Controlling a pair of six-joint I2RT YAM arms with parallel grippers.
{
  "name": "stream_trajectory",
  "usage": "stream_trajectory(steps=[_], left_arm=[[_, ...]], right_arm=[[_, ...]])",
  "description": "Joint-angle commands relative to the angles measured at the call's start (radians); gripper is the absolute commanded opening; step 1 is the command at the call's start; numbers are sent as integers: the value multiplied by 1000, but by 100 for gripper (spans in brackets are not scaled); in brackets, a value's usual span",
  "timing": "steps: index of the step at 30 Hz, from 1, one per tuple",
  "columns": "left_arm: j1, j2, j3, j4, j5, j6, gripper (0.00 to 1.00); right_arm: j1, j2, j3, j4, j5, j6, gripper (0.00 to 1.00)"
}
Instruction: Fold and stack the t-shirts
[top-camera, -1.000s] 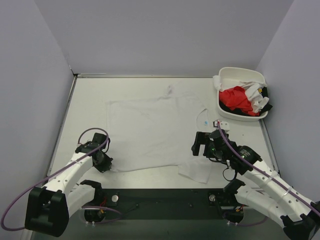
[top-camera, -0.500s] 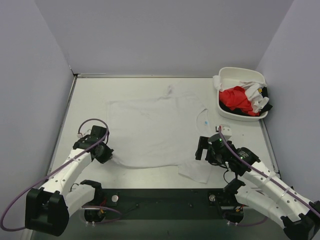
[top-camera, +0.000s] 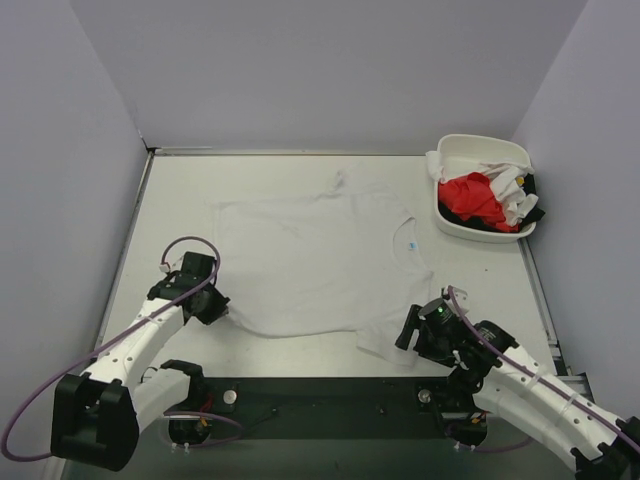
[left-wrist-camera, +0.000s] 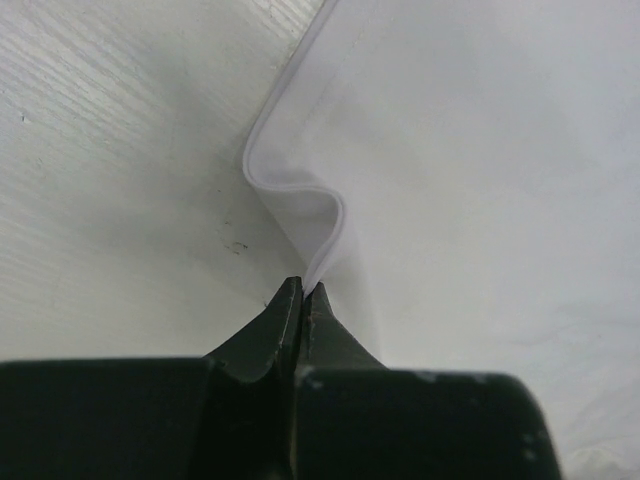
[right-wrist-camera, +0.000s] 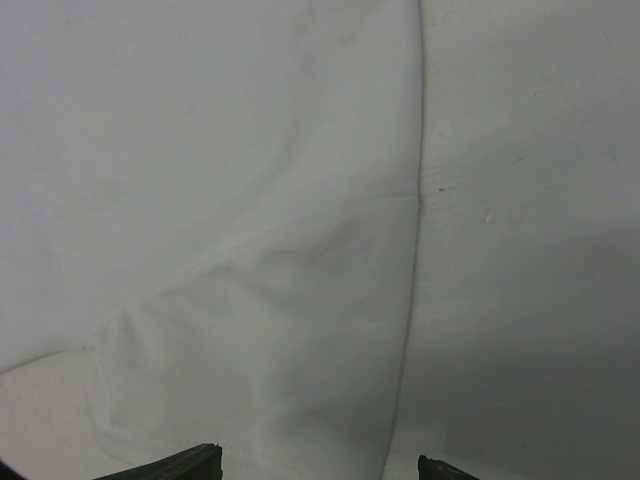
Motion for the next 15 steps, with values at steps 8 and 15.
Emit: stream_trajectory(steps=[8,15], left_arm=[[25,18,-43,92,49,40,0],[35,18,-52,100,53,47,0]], right_arm=[[132,71,-39,2,12,184,70],[170,77,-72,6,51,238,67]])
